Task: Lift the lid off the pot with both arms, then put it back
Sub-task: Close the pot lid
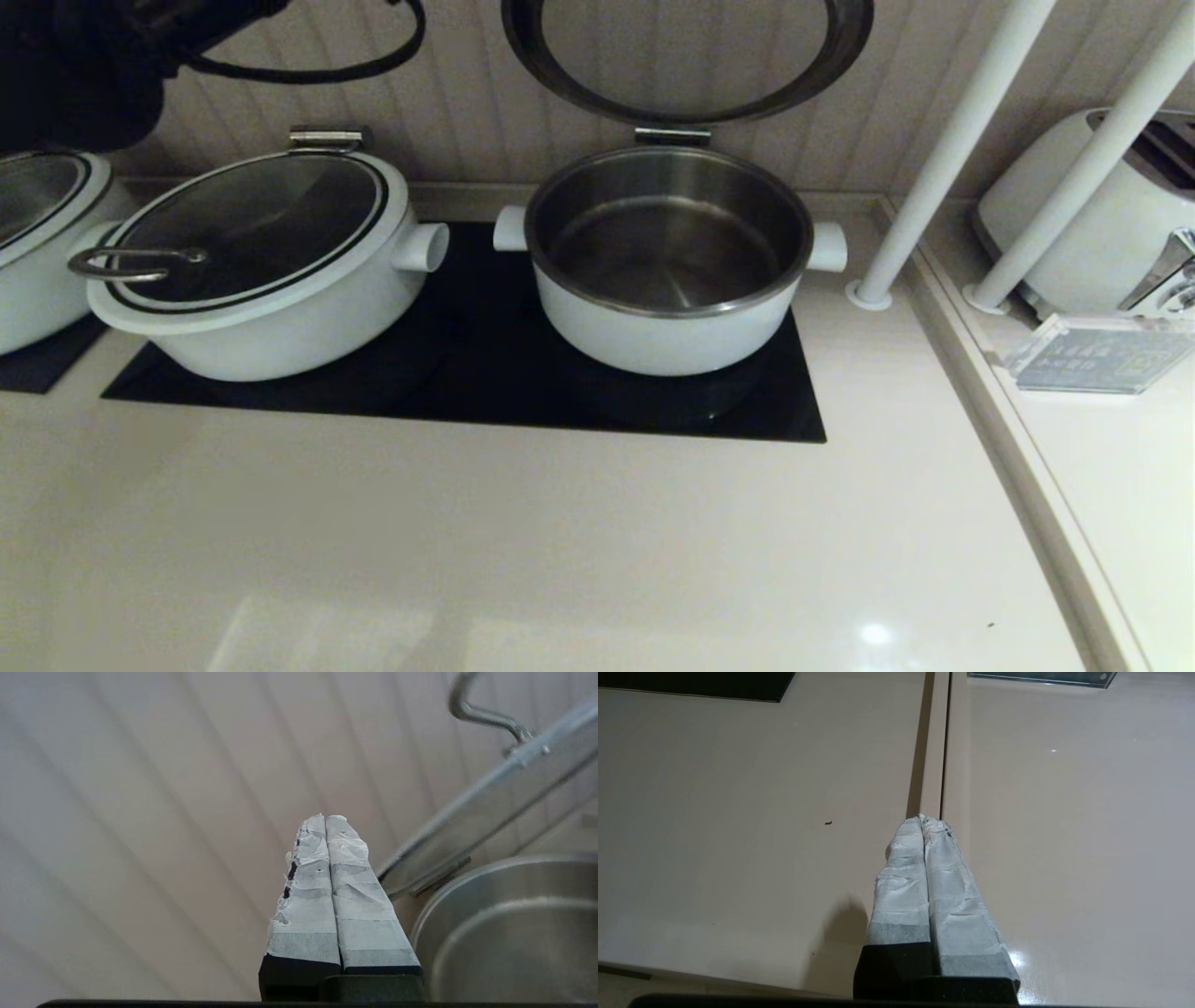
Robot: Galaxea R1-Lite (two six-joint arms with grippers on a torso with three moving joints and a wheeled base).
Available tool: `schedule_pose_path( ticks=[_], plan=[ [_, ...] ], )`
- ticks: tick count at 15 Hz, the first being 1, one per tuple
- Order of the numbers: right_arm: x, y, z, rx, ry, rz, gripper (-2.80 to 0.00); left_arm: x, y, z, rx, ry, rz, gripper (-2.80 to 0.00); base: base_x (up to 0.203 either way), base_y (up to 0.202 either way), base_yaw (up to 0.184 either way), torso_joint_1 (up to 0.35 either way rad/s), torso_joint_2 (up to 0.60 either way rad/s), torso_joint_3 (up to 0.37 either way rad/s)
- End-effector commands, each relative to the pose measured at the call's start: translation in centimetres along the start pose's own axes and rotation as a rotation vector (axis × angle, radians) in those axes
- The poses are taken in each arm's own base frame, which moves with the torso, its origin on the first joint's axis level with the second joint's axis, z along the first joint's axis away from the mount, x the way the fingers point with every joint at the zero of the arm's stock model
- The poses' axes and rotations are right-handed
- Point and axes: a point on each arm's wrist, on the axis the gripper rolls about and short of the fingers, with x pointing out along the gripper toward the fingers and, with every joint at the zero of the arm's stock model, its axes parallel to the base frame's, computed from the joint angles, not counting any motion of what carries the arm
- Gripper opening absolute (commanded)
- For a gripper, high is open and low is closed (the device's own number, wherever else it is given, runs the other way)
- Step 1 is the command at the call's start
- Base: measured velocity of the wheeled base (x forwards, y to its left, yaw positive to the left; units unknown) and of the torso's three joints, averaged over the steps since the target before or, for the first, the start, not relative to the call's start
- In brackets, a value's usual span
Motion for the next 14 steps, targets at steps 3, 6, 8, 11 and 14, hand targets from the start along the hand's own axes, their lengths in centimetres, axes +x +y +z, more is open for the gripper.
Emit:
schedule_pose_path(
  ticks=[3,6,8,11,14],
  plan=[
    [0.0,0.0,0.0,0.0,-0.001,0.002,-2.8,0.6,-0.2,-1.8,0.012,0.02,-0.004,-2.8,0.0,0.0,0.0,0.0,0.0,0.0],
    [0.0,0.0,0.0,0.0,-0.001,0.001,-2.8,0.9,-0.5,-2.7,0.04,0.032,-0.012,-2.8,0.0,0.0,0.0,0.0,0.0,0.0],
    [0.0,0.0,0.0,0.0,-0.001,0.002,-2.8,1.0,-0.6,-3.1,0.05,0.033,-0.013,-2.8,0.0,0.0,0.0,0.0,0.0,0.0],
    [0.0,0.0,0.0,0.0,-0.001,0.002,-2.8,1.5,-1.0,-4.1,0.047,0.036,-0.017,-2.8,0.0,0.0,0.0,0.0,0.0,0.0],
    [0.0,0.0,0.0,0.0,-0.001,0.002,-2.8,2.0,-1.6,-5.2,0.044,0.036,-0.026,-2.8,0.0,0.0,0.0,0.0,0.0,0.0]
  ],
)
